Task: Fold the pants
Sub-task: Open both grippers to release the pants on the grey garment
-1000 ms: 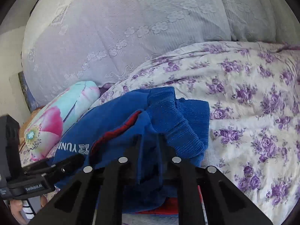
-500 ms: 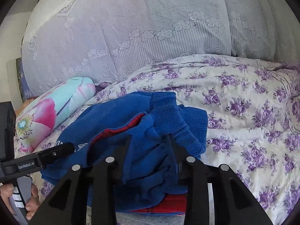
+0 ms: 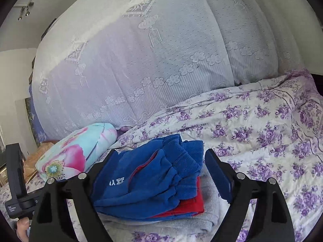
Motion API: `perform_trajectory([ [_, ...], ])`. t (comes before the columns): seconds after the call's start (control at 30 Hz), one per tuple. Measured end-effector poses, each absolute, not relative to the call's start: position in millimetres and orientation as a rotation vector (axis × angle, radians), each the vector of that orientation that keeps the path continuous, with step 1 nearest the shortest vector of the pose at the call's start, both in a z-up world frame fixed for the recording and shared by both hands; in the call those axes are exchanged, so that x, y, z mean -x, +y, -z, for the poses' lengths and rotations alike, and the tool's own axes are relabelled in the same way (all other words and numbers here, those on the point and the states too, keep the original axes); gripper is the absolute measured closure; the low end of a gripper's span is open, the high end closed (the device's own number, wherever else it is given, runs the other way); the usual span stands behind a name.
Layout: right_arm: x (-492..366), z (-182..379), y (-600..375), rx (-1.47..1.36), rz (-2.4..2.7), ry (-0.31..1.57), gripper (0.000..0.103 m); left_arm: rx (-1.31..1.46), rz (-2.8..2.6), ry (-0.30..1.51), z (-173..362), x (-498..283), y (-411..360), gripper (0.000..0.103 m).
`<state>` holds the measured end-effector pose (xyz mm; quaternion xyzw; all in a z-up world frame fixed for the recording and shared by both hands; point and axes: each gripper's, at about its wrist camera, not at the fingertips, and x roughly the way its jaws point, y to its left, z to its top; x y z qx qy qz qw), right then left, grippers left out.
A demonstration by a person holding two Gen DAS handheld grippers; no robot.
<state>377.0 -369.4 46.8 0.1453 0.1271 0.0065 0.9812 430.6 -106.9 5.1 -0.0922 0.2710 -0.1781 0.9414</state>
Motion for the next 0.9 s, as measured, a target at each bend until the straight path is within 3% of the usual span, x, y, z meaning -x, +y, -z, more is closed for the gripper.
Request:
perform_trajectory([
  [0.2,-310,-57,-363,-0.299,0.015,0.268,0.004,0.105,0.306,0.500,-22,-352,-99,0.005],
  [0.53,-191,-97,-335,-0.197,0.062,0.194,0.004,0.114,0.316,0.477,-54,-249,-96,0.005],
  [0.77,-188,-132,-307,-0.006,0.180,0.224,0.004,0.044,0.215,0.453,-64,-237,-106,0.005],
  [0.9,-209,-142,-313,-0.063,0.180,0.230,0.004,-0.017,0.145,0.465,-66,-256,-112,0.005],
])
